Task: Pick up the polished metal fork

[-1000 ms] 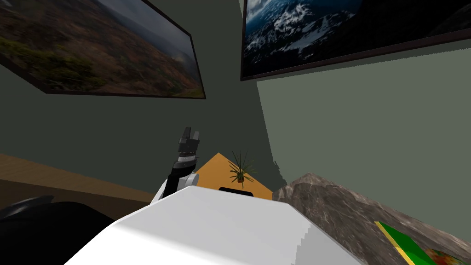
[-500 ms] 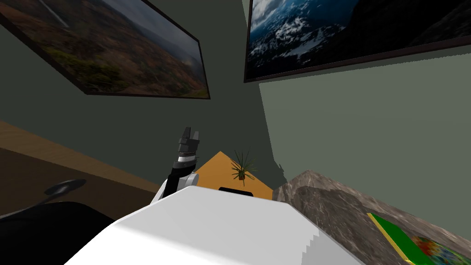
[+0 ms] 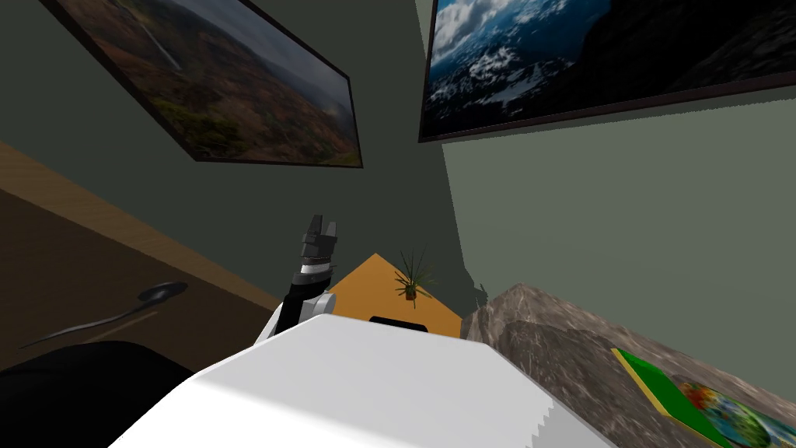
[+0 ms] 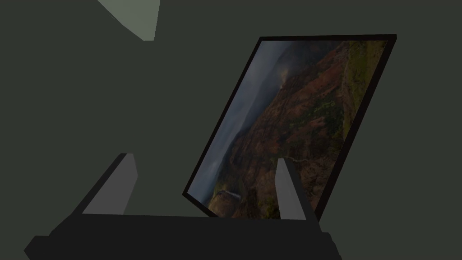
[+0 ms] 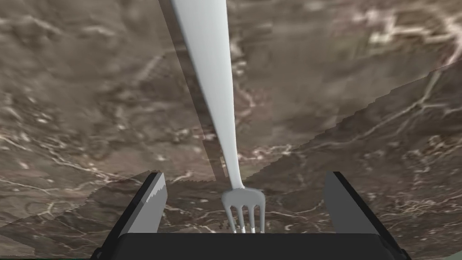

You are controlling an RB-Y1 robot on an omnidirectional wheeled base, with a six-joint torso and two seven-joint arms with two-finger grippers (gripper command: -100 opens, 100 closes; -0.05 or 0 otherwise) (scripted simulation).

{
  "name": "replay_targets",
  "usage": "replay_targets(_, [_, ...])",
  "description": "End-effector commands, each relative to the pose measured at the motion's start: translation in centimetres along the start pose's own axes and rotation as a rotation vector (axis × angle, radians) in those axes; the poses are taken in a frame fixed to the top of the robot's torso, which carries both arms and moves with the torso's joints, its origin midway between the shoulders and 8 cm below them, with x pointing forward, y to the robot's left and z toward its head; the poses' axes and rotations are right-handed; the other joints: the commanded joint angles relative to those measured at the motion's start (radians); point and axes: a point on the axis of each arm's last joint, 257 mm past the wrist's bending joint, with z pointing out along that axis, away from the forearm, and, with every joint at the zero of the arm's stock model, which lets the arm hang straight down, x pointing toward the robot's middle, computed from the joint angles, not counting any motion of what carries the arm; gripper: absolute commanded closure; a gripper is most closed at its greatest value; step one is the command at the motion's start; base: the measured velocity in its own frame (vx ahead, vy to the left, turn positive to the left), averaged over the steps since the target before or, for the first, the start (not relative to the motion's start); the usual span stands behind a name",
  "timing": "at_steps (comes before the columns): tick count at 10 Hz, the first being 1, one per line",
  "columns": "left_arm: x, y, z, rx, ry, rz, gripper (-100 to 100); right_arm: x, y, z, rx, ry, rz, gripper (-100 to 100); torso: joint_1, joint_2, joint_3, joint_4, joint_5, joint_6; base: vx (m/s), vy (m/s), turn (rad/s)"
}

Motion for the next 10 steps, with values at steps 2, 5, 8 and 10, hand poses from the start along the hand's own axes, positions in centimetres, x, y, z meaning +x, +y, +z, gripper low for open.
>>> replay_targets(2, [0.0, 0.0, 0.0, 0.0, 0.0, 0.0, 0, 0.0, 0.0, 0.0, 0.001, -0.001, 0.003, 100, -0.001, -0.003, -0.002, -0.001, 0.0, 0.0, -0.02, 0.005, 0.0])
replay_targets(5, [0.0, 0.0, 0.0, 0.0, 0.0, 0.0, 0, -0.1, 0.0, 0.0, 0.001, -0.001, 0.002, 100, -0.002, -0.006, -0.004, -0.002, -0.001, 0.0, 0.0, 0.0, 0.0])
replay_targets(8, [0.0, 0.0, 0.0, 0.0, 0.0, 0.0, 0, 1.0, -0.6, -0.5, -0.005, 0.007, -0.002, 100, -0.002, -0.007, -0.004, -0.002, -0.001, 0.0, 0.028, -0.007, -0.035])
replay_targets(10, [0.0, 0.0, 0.0, 0.0, 0.0, 0.0, 0, 2.1, -1.2, -1.0, -0.011, 0.014, -0.012, 100, -0.004, -0.014, -0.008, -0.003, -0.002, 0.002, 0.157, -0.033, -0.103])
